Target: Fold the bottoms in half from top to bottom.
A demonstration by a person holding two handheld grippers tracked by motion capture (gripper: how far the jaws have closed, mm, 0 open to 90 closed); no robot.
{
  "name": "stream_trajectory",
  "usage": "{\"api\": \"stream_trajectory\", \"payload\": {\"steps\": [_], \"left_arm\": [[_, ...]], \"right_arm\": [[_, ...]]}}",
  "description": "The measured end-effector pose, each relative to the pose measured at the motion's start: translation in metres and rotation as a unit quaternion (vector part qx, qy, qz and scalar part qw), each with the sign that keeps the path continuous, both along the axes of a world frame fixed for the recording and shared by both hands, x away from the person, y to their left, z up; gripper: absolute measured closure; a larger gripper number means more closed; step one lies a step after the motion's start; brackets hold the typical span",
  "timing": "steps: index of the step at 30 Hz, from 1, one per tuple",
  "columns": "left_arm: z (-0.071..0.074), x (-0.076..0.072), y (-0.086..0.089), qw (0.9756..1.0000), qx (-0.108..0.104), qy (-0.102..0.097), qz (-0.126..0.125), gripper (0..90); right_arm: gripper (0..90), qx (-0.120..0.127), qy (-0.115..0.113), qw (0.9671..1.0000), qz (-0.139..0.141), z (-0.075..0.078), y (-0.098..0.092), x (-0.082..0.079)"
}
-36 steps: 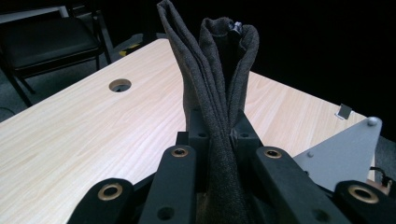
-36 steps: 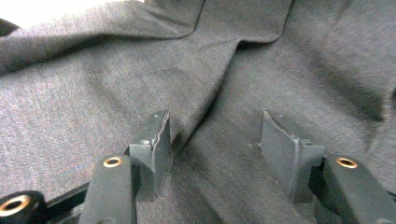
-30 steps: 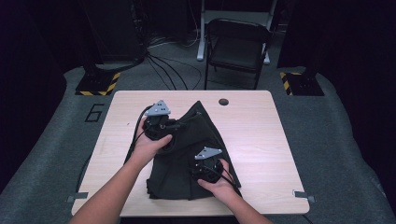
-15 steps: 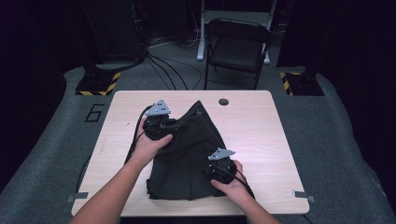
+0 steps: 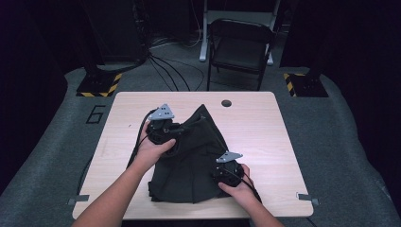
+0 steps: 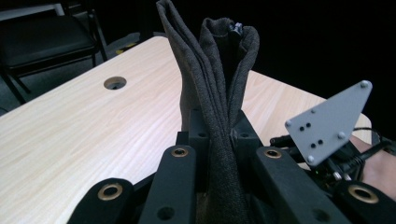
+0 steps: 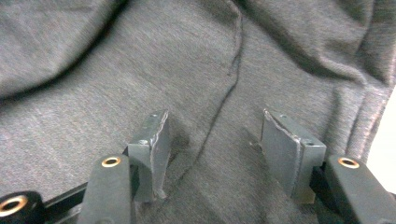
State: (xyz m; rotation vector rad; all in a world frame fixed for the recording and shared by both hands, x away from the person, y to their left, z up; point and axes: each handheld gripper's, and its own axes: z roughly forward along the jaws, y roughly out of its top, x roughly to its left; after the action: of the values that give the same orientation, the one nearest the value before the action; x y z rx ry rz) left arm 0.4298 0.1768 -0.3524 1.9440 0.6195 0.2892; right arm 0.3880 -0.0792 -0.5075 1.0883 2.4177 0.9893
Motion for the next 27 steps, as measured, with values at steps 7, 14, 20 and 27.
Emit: {"api": "stream_trajectory", "payload": {"steps": [7, 14, 20, 27], "left_arm": [[-0.01, -0.007, 0.0, 0.9999, -0.003, 0.004, -0.011, 82.8], [-0.013, -0.013, -0.001, 0.9997, -0.004, 0.005, -0.022, 82.8], [-0.017, -0.018, -0.002, 0.9996, -0.004, 0.008, -0.028, 82.8], [-0.011, -0.014, 0.001, 0.9999, -0.008, 0.001, -0.009, 82.8]], "right_arm": [[41.9, 0.009, 0.007, 0.9999, -0.003, -0.006, -0.004, 0.003], [41.8, 0.017, 0.002, 0.9998, -0.01, -0.002, -0.007, 0.003], [41.7, 0.038, 0.0, 0.9991, -0.018, 0.001, -0.01, 0.008], [41.7, 0.083, 0.003, 0.9965, -0.011, 0.012, -0.005, 0.027]]}}
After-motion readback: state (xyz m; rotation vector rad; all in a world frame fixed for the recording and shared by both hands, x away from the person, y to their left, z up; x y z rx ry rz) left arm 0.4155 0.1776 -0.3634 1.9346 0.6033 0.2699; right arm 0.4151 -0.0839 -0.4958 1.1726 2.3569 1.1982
